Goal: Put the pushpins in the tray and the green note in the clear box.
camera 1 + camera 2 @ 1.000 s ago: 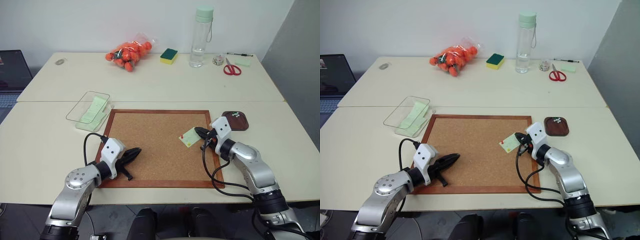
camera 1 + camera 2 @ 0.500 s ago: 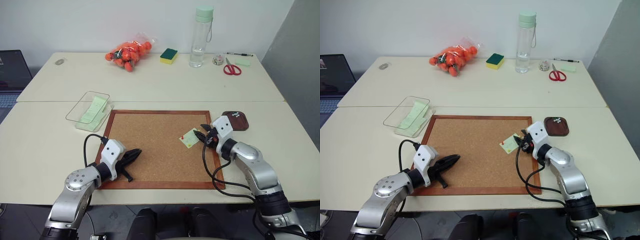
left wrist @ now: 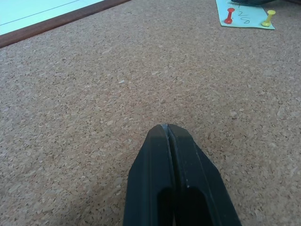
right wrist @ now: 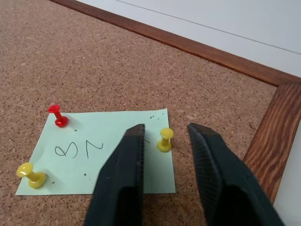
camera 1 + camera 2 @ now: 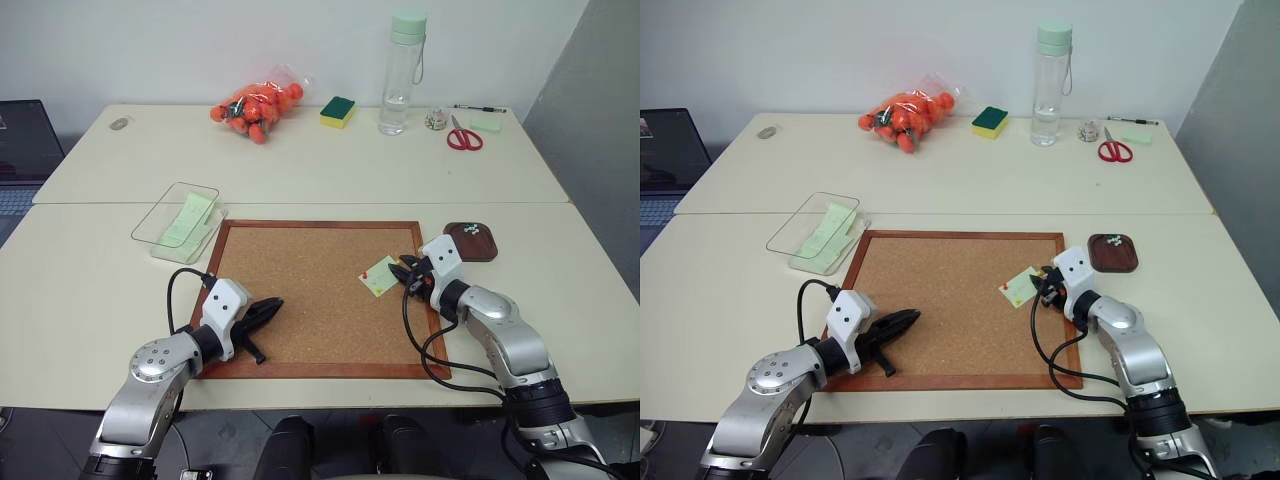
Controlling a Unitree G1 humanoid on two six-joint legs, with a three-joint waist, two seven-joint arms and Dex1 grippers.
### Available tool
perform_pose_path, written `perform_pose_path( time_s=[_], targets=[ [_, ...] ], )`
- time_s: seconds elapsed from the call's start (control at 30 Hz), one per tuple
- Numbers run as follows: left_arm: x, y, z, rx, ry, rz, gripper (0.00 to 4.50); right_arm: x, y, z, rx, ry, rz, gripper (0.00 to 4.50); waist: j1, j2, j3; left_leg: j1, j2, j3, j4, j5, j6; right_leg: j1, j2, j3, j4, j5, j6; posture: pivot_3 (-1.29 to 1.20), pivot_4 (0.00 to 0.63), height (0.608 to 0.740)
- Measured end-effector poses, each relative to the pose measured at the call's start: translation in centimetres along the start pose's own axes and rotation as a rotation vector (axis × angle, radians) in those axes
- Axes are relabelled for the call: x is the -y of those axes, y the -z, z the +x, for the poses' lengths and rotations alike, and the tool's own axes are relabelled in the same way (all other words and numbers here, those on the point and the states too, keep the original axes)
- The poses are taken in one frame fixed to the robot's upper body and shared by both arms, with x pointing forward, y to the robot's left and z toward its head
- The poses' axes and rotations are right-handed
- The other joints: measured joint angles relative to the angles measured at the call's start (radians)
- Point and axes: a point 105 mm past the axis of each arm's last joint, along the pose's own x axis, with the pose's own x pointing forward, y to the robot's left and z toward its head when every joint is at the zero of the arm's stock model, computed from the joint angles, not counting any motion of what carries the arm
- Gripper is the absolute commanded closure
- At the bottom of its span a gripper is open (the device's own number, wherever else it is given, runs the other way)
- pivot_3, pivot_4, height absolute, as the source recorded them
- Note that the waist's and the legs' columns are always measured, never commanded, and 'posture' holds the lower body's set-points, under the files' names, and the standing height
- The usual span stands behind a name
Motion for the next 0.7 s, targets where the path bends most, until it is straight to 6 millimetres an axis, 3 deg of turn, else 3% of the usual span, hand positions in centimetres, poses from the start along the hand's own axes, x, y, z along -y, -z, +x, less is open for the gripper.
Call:
perform_pose_path(
  time_s=[0.13, 0.7],
  targets=[
    [0.01, 0.0, 0.02, 0.0, 0.0, 0.0, 4.5, -0.24, -0.08, 0.1, 0.008, -0.009, 0.011, 4.48, 0.0, 0.0, 0.0, 0.0, 0.0, 0.0, 0.0, 0.0, 0.0, 0.0, 0.0, 0.0, 0.0, 0.0, 0.0, 0.0, 0.15, 0.74],
    [0.28, 0.06, -0.01, -0.006, -0.002, 0.007, 4.5, -0.41, -0.84, -0.55, 0.109, 0.003, 0.06, 4.48, 0.0, 0.002, 0.001, 0.0, 0.0, 0.0, -0.001, 0.0, 0.0, -0.001, 0.0, 0.001, 0.0, 0.0, 0.0, 0.0, 0.15, 0.74]
  ],
)
